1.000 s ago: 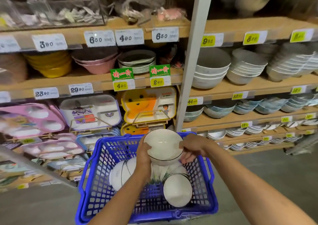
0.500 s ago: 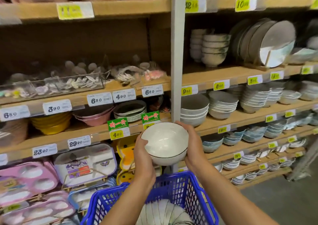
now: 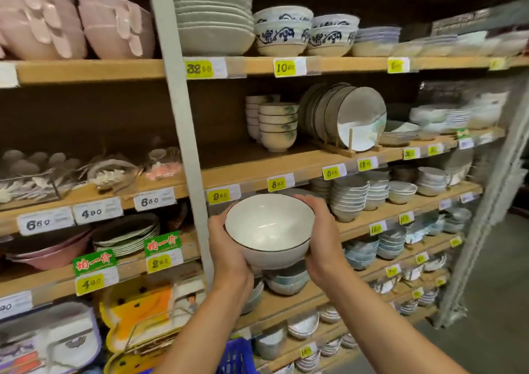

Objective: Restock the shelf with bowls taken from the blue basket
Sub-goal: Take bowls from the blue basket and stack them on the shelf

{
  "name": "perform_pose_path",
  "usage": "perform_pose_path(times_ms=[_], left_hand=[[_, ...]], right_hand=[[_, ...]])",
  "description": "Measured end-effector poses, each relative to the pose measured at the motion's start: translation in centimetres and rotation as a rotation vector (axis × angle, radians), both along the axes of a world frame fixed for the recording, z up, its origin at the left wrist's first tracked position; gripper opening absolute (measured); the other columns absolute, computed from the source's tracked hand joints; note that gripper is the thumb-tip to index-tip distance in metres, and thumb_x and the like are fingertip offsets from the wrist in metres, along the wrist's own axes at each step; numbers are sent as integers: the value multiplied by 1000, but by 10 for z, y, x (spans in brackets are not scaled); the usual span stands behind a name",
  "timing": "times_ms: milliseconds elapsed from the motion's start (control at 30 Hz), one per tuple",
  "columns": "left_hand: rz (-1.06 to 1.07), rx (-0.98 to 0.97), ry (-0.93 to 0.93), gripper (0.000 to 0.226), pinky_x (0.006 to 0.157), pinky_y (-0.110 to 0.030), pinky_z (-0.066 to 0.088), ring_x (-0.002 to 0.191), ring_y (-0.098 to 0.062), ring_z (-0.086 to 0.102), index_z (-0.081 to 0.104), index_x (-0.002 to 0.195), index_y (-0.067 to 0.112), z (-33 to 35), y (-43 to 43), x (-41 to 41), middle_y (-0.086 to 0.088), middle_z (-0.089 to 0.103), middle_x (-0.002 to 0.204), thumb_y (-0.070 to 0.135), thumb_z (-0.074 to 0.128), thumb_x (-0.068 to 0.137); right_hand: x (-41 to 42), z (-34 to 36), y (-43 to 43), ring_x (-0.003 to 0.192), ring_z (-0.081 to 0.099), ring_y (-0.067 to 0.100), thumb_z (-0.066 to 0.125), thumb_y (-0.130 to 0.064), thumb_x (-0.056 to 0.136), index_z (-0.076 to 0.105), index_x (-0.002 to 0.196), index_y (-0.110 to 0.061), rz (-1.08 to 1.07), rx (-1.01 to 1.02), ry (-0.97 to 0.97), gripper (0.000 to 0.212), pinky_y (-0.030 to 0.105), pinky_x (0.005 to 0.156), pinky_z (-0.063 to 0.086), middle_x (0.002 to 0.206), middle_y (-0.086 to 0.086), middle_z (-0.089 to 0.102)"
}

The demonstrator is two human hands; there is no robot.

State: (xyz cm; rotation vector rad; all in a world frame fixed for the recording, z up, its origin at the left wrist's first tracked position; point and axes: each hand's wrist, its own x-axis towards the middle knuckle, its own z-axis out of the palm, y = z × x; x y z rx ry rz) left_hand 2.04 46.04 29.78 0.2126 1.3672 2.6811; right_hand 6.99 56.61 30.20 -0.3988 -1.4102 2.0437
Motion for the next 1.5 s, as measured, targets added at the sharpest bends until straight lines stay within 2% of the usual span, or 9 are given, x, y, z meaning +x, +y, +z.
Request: perform_pose_path(times_ms=[100, 333, 433, 600, 900, 1000, 1133, 1333, 1500], left_hand=[[28, 26, -5, 53, 51, -21, 49, 66, -13, 70, 75, 61, 30, 9, 46, 12, 6, 74, 72, 31, 33, 95], [40, 17, -40, 36, 67, -34, 45, 84, -26, 64, 64, 79, 23, 26, 123, 12, 1, 72, 76, 35, 34, 94], [40, 3, -16, 35, 60, -28, 50, 76, -19, 68, 65, 77, 24, 29, 145, 1, 3, 73, 74, 34, 35, 92], [41, -23, 7, 53, 44, -17, 48, 52, -5, 66, 65, 45, 35, 34, 172, -31, 11, 68, 59, 36, 38, 90], [51, -53, 28, 46, 47, -23, 51, 64, -12, 71, 69, 58, 34, 46, 215, -113, 9, 72, 67, 39, 35, 90], [58, -84, 16, 35, 58, -30, 51, 85, -26, 69, 69, 75, 26, 50, 225, -144, 2, 73, 75, 40, 38, 85], [76, -130, -13, 40, 71, -35, 49, 92, -30, 67, 69, 97, 14, 48, 240, -181, -7, 73, 90, 35, 37, 86], [106, -210, -69, 34, 79, -40, 53, 96, -31, 67, 69, 95, 16, 35, 255, -215, -10, 75, 94, 30, 38, 87], [142, -220, -62, 31, 66, -31, 52, 83, -22, 68, 67, 88, 13, 34, 258, -218, -2, 76, 80, 26, 39, 88]], right_hand=[[10, 9, 46, 88, 69, 19, 49, -40, 86, 76, 78, -31, 6, 38, 7, 30, 36, 75, 49, 90, -3, 75], [11, 25, 126, 89, 69, 20, 45, -39, 93, 75, 77, -27, 17, 36, 25, 36, 33, 71, 50, 90, 0, 75], [0, 33, 149, 87, 67, 22, 46, -31, 92, 74, 73, -24, 19, 47, 36, 35, 34, 73, 50, 88, 3, 74], [-30, 38, 177, 93, 66, 26, 49, -34, 88, 71, 88, -19, 19, 36, 20, 26, 36, 77, 48, 97, 8, 73], [-118, 48, 222, 83, 67, 20, 53, -47, 78, 73, 69, -25, 55, 49, 7, 31, 35, 73, 47, 78, -1, 73], [-151, 50, 234, 76, 69, 15, 50, -43, 88, 74, 80, -24, 55, 47, -8, 32, 29, 65, 50, 75, -3, 74], [-192, 50, 251, 90, 68, 22, 49, -44, 90, 71, 102, -18, 66, 3, -70, 36, 31, 69, 50, 95, 4, 74], [-236, 34, 273, 82, 67, 24, 54, -31, 83, 72, 81, -18, 122, -36, -105, 22, 34, 69, 50, 78, 3, 74], [-250, 28, 286, 84, 67, 22, 52, -28, 85, 71, 84, -18, 232, -15, -92, 21, 32, 68, 51, 80, 3, 75]])
